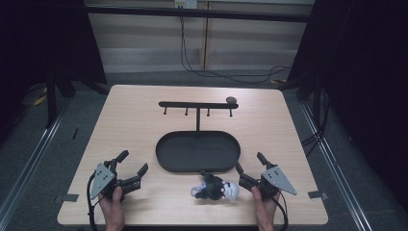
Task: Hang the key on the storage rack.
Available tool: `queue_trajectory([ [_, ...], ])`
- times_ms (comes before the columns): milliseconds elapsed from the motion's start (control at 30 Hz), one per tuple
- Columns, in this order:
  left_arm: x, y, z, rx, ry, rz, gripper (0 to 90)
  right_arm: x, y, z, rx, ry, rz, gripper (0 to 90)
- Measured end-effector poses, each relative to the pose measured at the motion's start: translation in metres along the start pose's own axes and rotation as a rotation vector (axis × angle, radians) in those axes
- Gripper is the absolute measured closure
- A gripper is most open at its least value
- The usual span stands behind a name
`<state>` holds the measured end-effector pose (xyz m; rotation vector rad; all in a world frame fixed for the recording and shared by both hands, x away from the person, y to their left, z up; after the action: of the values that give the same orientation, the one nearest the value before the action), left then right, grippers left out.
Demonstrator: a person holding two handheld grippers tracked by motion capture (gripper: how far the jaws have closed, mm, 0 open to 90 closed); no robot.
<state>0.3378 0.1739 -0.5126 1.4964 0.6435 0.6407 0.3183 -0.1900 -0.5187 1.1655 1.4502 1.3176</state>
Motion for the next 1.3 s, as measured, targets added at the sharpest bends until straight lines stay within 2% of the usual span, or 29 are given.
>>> queue_trajectory([
  [100,0.0,0.0,0.0,-0.003,0.005,-0.009,15.2,0.003,0.0,-0.001,0.005,0.022,-0.015,14.3],
  [233,0.0,0.0,0.0,-0.003,0.005,-0.01,15.2,0.001,-0.002,0.001,0.04,0.009,0.011,18.0],
  [300,0.0,0.0,0.0,-0.003,0.005,-0.009,15.2,0.002,-0.004,0.002,0.07,0.0,0.005,20.1],
  [467,0.0,0.0,0.0,-0.003,0.005,-0.009,15.2,0.006,-0.004,-0.001,0.091,0.009,-0.005,23.5],
  [600,0.0,0.0,0.0,-0.004,0.005,-0.01,15.3,0.011,-0.003,-0.003,0.104,0.036,0.0,24.4],
  [700,0.0,0.0,0.0,-0.003,0.005,-0.01,15.3,0.016,-0.003,-0.003,0.151,0.081,0.02,26.3],
  [867,0.0,0.0,0.0,-0.003,0.005,-0.01,15.3,0.022,0.002,-0.008,0.177,0.135,0.026,32.6],
  [1000,0.0,0.0,0.0,0.0,0.001,-0.002,15.3,0.028,0.008,-0.011,0.164,0.163,0.009,33.8],
  [1100,0.0,0.0,0.0,-0.002,0.004,-0.008,15.3,0.036,0.012,-0.012,0.198,0.208,0.006,35.4],
  [1133,0.0,0.0,0.0,0.0,0.001,-0.003,15.3,0.037,0.013,-0.012,0.212,0.204,0.002,37.5],
  [1233,0.0,0.0,0.0,-0.002,0.005,-0.01,15.2,0.042,0.019,-0.011,0.227,0.237,0.006,37.8],
  [1267,0.0,0.0,0.0,0.003,-0.002,0.004,15.3,0.044,0.02,-0.011,0.235,0.241,0.003,37.8],
  [1300,0.0,0.0,0.0,-0.003,0.005,-0.008,15.3,0.046,0.022,-0.01,0.248,0.251,-0.009,38.2],
])
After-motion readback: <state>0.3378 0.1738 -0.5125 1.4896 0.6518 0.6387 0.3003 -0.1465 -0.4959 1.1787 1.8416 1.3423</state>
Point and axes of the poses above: each handheld gripper's, and its own axes: z roughly forward along the jaws, y roughly out of its top, x roughly to its left, the point moved 10 cm from there along z, roughly forward along the jaws, and after that the axes turned 5 degrees about -y, right-handed, at the moved point
